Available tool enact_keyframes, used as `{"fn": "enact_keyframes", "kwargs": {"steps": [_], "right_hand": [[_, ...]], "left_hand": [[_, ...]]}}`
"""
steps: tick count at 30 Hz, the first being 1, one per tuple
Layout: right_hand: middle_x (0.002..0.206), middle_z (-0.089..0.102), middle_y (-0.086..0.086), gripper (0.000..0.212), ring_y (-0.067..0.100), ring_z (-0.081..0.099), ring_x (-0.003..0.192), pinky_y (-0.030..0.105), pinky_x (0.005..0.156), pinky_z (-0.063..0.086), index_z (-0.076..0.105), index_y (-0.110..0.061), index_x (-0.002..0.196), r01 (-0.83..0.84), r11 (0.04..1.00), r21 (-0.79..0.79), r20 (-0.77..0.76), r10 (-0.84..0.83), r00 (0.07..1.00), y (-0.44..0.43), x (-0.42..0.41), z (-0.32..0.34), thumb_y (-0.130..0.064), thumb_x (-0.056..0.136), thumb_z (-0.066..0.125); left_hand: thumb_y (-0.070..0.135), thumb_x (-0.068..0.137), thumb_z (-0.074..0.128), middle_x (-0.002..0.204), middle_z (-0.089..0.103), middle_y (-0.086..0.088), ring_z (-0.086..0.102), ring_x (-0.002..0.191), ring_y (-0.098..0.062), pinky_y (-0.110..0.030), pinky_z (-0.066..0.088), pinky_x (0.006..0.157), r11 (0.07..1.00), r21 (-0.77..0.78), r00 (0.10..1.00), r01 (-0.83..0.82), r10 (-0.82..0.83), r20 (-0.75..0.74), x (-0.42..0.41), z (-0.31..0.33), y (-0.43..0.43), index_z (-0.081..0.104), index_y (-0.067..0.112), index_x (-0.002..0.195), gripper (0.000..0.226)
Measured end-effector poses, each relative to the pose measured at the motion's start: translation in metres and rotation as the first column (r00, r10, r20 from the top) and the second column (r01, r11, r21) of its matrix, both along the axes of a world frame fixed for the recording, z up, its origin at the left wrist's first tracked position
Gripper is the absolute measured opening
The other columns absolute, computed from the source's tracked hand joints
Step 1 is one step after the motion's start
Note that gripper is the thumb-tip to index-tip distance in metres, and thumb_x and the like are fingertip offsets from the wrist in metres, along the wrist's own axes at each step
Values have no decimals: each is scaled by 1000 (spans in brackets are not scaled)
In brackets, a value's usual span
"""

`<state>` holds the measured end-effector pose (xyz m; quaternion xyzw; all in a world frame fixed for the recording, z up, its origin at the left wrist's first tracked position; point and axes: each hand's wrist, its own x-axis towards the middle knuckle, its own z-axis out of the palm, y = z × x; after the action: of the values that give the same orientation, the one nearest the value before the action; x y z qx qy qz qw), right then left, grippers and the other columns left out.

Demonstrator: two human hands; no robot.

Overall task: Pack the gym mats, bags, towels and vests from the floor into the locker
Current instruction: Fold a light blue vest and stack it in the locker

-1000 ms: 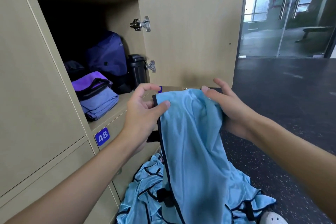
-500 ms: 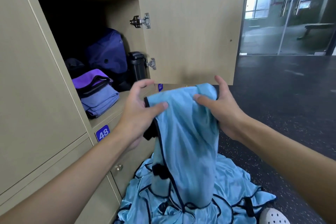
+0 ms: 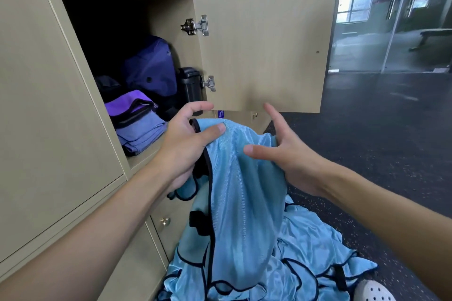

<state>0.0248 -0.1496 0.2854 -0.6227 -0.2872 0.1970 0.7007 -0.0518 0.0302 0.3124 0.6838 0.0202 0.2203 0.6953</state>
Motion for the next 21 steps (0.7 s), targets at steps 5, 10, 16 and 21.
{"fn": "enact_keyframes", "kwargs": {"steps": [5, 10, 16, 21], "right_hand": [[119, 55, -7, 92, 11, 71, 95, 27, 76, 60, 33, -46, 146, 87, 994, 63, 38, -90, 995, 6, -4, 3, 3, 80, 76], [125, 46, -9, 75, 17, 51, 123, 35, 104, 46, 41, -47, 137, 329, 940, 90, 126, -339, 932, 9, 1, 4, -8, 83, 77], [137, 34, -8, 78, 4, 30, 130, 25, 99, 31, 34, -43, 145, 386, 912, 138, 124, -402, 907, 1, 7, 8, -10, 87, 74], [133, 43, -1, 78, 18, 48, 128, 37, 99, 49, 35, -47, 141, 449, 890, 77, 163, -455, 875, -8, 16, 10, -10, 86, 75]], "left_hand": [[1, 89, 70, 96, 72, -18, 68, 84, -27, -43, 56, 82, 998, 63, 999, -25, 26, -25, -1, -2, 0, 56, 21, 123, 42], [36, 56, 94, 116, 73, -6, 71, 104, -23, -40, 54, 94, 987, 140, 976, 82, -51, -210, -5, -14, -5, 34, 60, 136, 103], [-10, 78, 76, 94, 76, -14, 71, 69, -15, -22, 54, 58, 999, 7, 990, 35, -33, -137, -9, -29, -31, 18, 51, 147, 109], [-11, 84, 69, 93, 76, -16, 69, 79, -22, -38, 59, 83, 990, -71, 993, -120, 120, -8, 1, -21, -29, 37, 42, 140, 83]]}}
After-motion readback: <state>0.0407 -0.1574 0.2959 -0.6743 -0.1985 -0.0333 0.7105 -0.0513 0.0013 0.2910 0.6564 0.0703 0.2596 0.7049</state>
